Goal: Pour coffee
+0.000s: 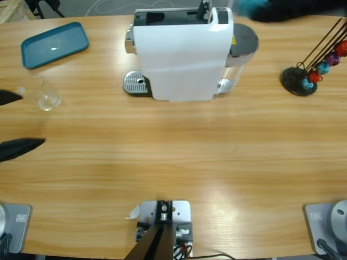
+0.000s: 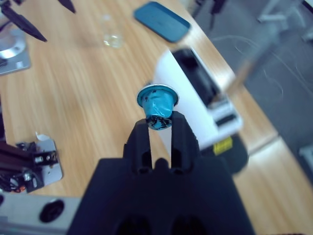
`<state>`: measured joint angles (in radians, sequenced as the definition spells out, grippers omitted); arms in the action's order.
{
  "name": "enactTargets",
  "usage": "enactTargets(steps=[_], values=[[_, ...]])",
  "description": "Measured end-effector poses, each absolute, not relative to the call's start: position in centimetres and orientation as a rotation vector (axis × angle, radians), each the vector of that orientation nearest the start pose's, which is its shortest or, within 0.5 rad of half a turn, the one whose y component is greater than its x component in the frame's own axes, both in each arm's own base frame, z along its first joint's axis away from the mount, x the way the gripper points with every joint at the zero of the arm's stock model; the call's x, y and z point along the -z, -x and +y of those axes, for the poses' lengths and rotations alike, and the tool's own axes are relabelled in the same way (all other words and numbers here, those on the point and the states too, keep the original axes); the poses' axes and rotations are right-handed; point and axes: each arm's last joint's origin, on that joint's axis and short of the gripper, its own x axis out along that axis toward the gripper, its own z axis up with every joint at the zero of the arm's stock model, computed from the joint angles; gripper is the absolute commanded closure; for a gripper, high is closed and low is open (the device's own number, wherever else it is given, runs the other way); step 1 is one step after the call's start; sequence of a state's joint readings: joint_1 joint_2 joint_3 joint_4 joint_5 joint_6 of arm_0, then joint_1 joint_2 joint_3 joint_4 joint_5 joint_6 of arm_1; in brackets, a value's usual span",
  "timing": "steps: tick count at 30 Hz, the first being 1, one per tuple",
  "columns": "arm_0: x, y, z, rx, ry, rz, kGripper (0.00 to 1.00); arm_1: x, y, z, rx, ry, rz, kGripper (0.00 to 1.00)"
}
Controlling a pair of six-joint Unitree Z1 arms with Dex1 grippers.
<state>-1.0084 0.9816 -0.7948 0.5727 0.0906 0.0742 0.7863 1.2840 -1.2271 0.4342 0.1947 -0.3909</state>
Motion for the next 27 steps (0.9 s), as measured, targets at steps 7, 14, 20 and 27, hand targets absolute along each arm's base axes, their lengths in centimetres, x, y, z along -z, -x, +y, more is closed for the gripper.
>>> enactTargets(steps=[7,14,20,27], values=[[-32.7,-4.8,-6.8,0.898,-0.479,0.642,0.0,-43.2,-21.3,24.4,-1.104,0.56,0.309,1.0],[-32.2,-4.5,-6.1,0.891,-0.48,0.642,0.0,-40.1,-25.8,27.4,-1.095,0.616,0.377,1.0],[-32.3,-4.2,-5.3,0.864,-0.458,0.62,0.0,-39.6,-28.3,28.1,-1.069,0.608,0.387,1.0],[-32.3,-4.3,-5.2,0.837,-0.455,0.617,0.0,-38.5,-29.4,28.2,-1.056,0.61,0.419,1.0]])
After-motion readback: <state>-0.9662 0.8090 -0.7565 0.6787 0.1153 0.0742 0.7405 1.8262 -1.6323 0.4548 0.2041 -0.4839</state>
